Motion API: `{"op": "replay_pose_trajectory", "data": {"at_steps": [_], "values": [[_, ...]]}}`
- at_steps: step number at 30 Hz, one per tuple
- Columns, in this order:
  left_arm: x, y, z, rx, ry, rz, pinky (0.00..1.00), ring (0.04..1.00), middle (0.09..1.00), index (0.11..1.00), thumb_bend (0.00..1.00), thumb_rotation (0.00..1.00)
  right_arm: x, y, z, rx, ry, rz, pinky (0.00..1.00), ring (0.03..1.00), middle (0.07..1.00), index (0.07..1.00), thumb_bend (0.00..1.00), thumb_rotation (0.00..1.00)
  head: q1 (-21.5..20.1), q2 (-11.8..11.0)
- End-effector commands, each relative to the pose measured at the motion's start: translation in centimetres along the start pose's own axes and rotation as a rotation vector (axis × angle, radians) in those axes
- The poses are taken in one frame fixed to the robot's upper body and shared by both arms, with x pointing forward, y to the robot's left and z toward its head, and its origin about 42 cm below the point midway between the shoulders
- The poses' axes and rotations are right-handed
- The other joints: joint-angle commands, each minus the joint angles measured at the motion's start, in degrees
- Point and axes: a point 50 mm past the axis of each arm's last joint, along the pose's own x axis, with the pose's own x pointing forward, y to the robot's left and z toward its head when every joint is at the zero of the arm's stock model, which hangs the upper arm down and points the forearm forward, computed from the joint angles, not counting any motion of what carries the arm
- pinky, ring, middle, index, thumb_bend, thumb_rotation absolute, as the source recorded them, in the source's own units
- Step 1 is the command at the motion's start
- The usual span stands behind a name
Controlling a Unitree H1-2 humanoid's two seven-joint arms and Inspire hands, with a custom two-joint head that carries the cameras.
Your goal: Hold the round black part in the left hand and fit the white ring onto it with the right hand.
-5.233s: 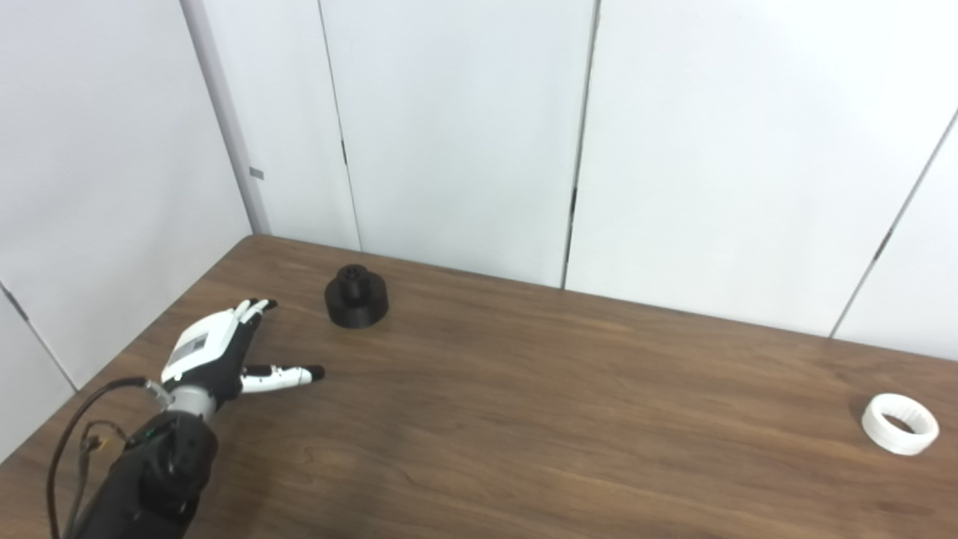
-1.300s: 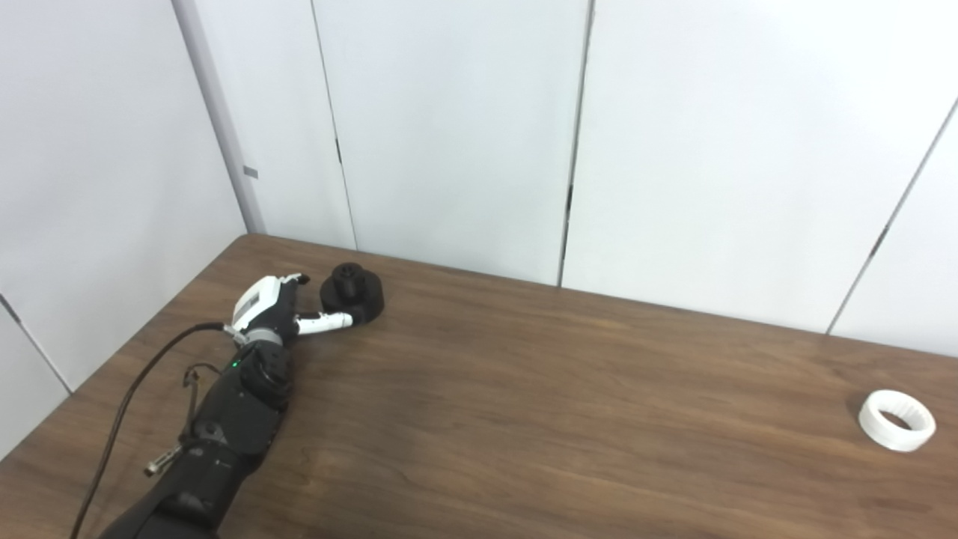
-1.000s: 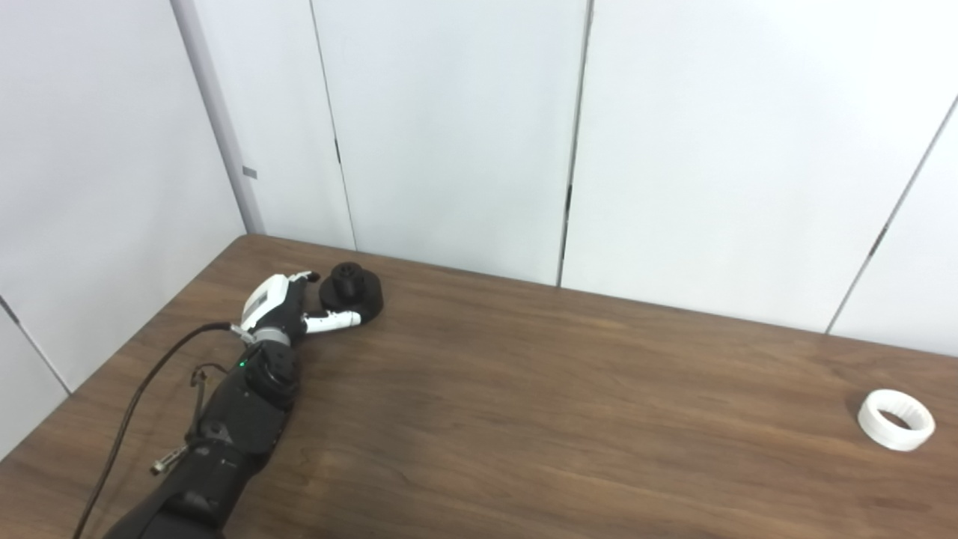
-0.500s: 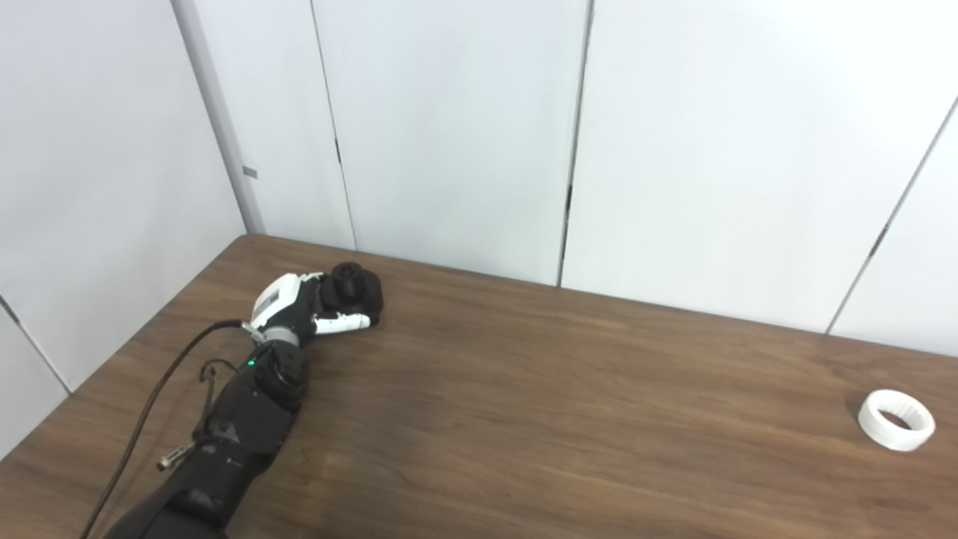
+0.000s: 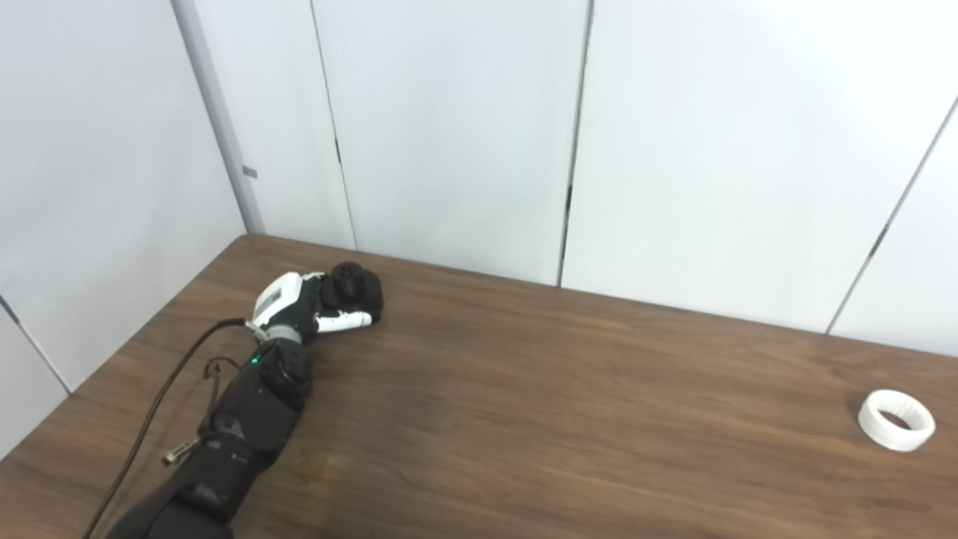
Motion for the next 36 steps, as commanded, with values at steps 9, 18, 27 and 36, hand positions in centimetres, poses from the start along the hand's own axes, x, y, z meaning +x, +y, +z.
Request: {"op": "replay_pose_trajectory", "data": {"at_steps": [9,18,27,36], "values": [[1.1,2.5,2.2,-0.066,-0.071,0.153,1.00,0.936,0.839,0.547,0.69,0.13,-0.1,-0.2,1.6,-0.018,-0.082,-0.018,1.00,0.955,0.908,0.953,0.79,0.87,0.1,0.1],[0.9,2.0,2.4,-0.129,-0.087,0.169,0.96,0.913,0.782,0.483,0.52,0.05,-0.1,-0.1,1.6,-0.011,-0.082,-0.024,1.00,0.960,0.907,0.942,0.80,0.86,-0.2,0.2],[0.7,1.5,2.4,-0.157,-0.109,0.175,0.93,0.906,0.783,0.484,0.52,0.04,-0.1,-0.1,1.5,-0.019,-0.075,-0.022,1.00,0.963,0.907,0.924,0.82,0.87,-0.4,0.3],[-1.7,2.9,3.3,-0.150,-0.237,0.176,0.94,0.910,0.798,0.485,0.52,0.05,-0.2,0.7,1.8,-0.025,-0.076,-0.019,1.00,0.959,0.914,0.911,0.82,0.88,-2.9,1.0]]}}
